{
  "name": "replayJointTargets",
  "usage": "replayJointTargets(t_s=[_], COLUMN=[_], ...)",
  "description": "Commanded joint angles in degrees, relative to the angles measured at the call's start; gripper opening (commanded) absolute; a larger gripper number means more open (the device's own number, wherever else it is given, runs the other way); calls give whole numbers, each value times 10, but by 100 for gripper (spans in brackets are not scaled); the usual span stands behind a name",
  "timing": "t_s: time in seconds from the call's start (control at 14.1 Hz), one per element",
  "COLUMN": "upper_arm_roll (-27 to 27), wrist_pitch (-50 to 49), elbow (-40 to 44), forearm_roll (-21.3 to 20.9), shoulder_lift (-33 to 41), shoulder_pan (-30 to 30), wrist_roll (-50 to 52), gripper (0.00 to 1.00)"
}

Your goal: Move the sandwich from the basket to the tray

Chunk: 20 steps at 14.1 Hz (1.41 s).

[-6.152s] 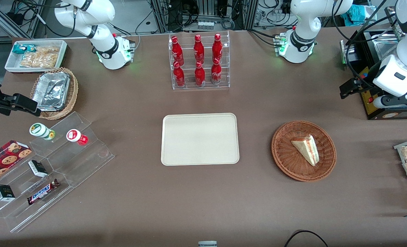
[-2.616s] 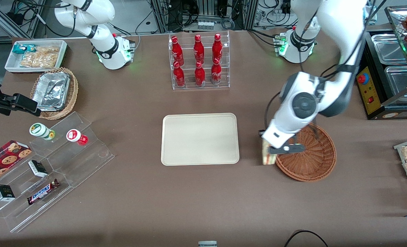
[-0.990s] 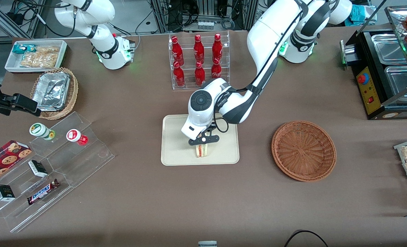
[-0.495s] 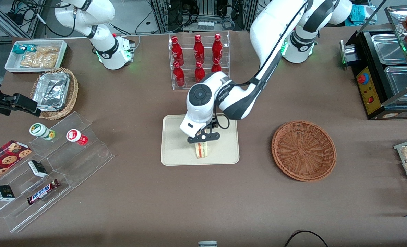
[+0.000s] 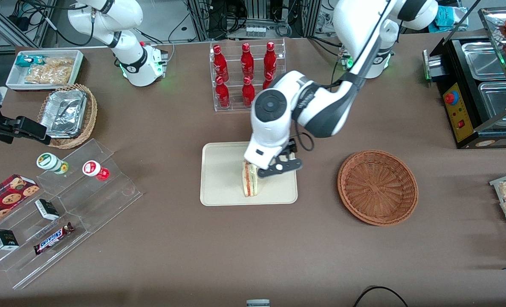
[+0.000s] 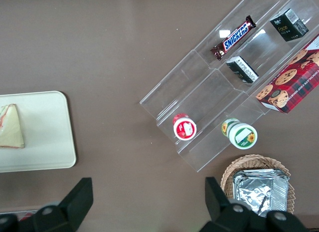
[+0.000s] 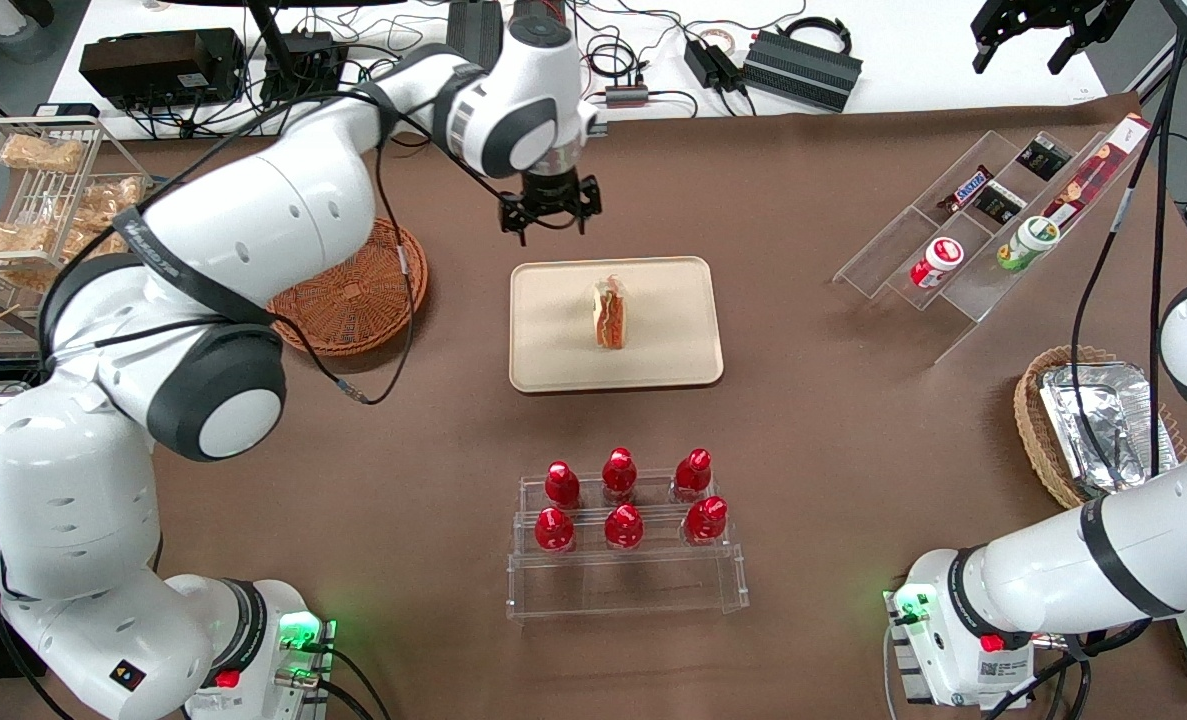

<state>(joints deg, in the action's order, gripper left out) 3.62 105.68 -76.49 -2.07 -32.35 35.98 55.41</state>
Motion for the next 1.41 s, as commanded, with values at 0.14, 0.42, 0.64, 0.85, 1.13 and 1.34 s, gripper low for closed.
replayJointTargets(t_s=[0.14, 0.42, 0.64, 0.85, 1.13, 1.34], upper_arm_roll=[1, 1, 1, 1, 38, 39], wrist_pitch=[-35, -49, -100, -129, -161, -163], elbow=[-95, -184, -202, -200, -202, -197], forearm_roll=[-3, 5, 21, 22, 24, 23], shoulder_lift=[92, 178, 224, 252, 301, 325], shoulder_pan=[-77, -164, -217, -259, -374, -404], wrist_roll=[-2, -129, -230, -312, -462, -526], gripper=[100, 100, 100, 100, 100, 100])
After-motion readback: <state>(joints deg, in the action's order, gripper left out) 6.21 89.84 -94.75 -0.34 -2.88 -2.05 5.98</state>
